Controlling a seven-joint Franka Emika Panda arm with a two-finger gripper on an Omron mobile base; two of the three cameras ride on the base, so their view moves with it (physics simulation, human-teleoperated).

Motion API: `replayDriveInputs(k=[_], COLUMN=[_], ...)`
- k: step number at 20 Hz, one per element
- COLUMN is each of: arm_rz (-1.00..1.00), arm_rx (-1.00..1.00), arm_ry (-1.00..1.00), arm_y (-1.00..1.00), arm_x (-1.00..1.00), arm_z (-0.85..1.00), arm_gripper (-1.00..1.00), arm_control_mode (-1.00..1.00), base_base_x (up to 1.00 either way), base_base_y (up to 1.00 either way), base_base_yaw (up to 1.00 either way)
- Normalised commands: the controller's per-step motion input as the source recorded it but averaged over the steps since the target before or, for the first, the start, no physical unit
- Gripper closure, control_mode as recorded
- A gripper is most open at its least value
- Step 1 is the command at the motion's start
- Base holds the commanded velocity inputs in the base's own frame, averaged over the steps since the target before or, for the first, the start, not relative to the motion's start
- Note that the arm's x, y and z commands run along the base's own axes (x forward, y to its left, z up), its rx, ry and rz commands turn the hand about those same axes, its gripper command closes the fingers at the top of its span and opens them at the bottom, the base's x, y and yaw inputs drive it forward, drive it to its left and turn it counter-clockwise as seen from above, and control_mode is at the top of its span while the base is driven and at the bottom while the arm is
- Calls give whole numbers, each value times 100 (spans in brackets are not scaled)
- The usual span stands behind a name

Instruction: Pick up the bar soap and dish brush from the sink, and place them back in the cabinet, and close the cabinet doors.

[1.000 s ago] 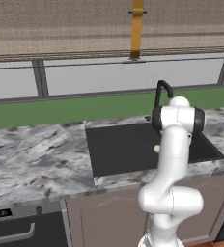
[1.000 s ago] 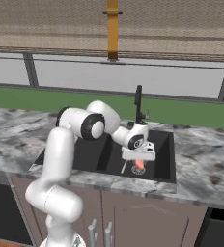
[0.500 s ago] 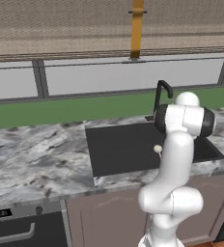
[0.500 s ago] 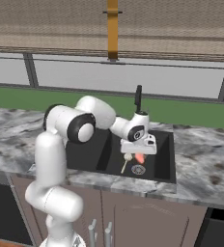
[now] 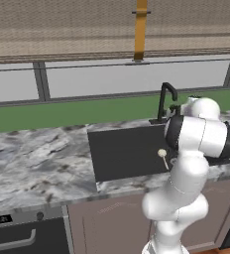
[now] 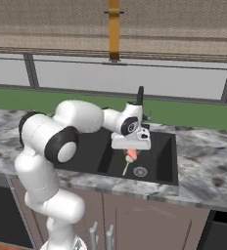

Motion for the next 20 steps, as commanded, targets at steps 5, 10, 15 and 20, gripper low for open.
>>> replayDriveInputs(k=[5, 10, 15, 20], arm_rz=[0, 0, 0, 0], arm_rx=[0, 0, 0, 0], arm_ry=[0, 0, 0, -2], arm_y=[60, 74, 76, 56], arm_x=[-73, -68, -49, -38], arm_z=[62, 58, 74, 91], arm_gripper=[100, 100, 100, 100], arm_control_mode=[-100, -100, -100, -100], base_base_x=[0, 0, 0, 0], base_base_y=[0, 0, 0, 0], base_base_yaw=[0, 0, 0, 0])
